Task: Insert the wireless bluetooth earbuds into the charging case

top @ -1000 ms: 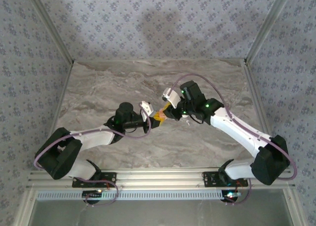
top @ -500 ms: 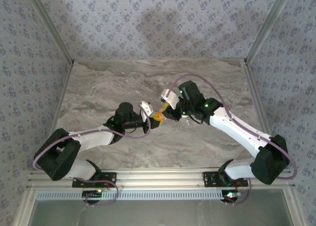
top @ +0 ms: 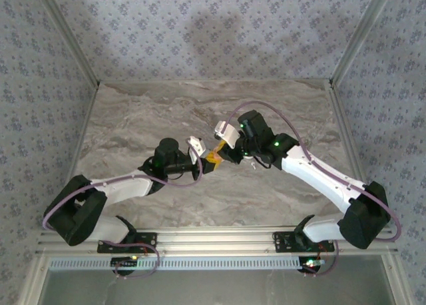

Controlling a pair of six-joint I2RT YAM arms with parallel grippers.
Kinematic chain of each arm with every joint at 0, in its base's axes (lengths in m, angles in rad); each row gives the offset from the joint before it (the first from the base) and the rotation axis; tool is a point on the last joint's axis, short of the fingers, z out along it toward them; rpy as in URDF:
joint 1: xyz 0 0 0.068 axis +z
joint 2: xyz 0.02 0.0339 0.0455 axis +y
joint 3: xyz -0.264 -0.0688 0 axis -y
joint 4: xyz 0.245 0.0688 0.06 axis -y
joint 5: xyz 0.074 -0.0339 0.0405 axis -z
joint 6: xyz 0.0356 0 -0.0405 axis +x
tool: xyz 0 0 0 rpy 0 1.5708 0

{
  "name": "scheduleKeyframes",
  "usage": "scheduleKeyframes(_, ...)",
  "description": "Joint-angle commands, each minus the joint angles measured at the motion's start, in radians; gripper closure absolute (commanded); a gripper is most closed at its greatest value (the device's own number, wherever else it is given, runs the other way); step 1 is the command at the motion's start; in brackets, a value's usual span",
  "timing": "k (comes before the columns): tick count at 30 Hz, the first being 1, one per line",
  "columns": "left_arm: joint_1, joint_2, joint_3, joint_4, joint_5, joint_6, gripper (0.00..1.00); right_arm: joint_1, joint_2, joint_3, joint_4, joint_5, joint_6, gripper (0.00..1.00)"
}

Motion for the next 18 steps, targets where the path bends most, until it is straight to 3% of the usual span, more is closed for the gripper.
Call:
scheduleKeyframes(1, -0.002, -0.052, 0.019, 0.089, 0.024, 0.002, 0.92, 0.017, 0.0, -0.012, -0.032, 0.012, -0.015, 0.81)
scheduleKeyframes(18, -0.003, -0.069, 0.004, 0.126, 0.024, -0.021, 0.91, 0.017, -0.035, -0.048, -0.015, -0.04, -0.041, 0.79)
